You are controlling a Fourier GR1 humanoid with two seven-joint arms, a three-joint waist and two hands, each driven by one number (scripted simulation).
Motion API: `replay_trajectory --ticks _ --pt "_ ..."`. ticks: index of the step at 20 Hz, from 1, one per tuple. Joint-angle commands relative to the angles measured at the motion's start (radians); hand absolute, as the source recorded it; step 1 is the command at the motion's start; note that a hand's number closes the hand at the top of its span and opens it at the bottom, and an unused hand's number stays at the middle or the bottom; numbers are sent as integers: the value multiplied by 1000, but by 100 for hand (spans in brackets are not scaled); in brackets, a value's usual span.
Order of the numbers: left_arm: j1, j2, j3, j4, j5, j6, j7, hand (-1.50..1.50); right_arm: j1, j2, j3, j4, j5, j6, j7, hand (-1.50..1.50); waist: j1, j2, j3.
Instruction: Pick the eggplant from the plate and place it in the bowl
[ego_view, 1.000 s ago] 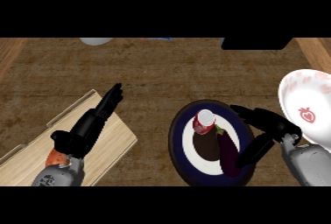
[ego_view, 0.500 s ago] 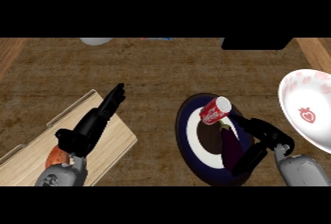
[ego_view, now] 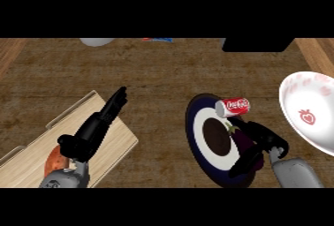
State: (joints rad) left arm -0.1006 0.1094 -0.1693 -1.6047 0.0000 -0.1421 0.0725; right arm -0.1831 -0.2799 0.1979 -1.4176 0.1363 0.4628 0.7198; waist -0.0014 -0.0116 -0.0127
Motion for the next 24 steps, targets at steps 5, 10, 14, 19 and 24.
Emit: replay_trajectory --ticks 5,10,14,19,24 --pt "-42 12 44 51 18 -39 -19 0 -22 66 -13 102 85 -83 -171 150 5 14 13" --pt "-4 -37 12 10 -20 14 -5 0 -26 69 -17 78 131 -105 -160 150 5 12 13" --pt "-50 12 64 44 24 -53 2 0 -13 85 -20 156 185 -163 -264 150 3 13 13" --pt "-8 13 45 18 4 -46 -14 0 6 -115 159 -50 424 -120 -374 150 -2 4 11" --pt "-8 8 67 0 18 -28 18 0 45 -258 269 -190 662 -218 -425 150 -10 3 12"
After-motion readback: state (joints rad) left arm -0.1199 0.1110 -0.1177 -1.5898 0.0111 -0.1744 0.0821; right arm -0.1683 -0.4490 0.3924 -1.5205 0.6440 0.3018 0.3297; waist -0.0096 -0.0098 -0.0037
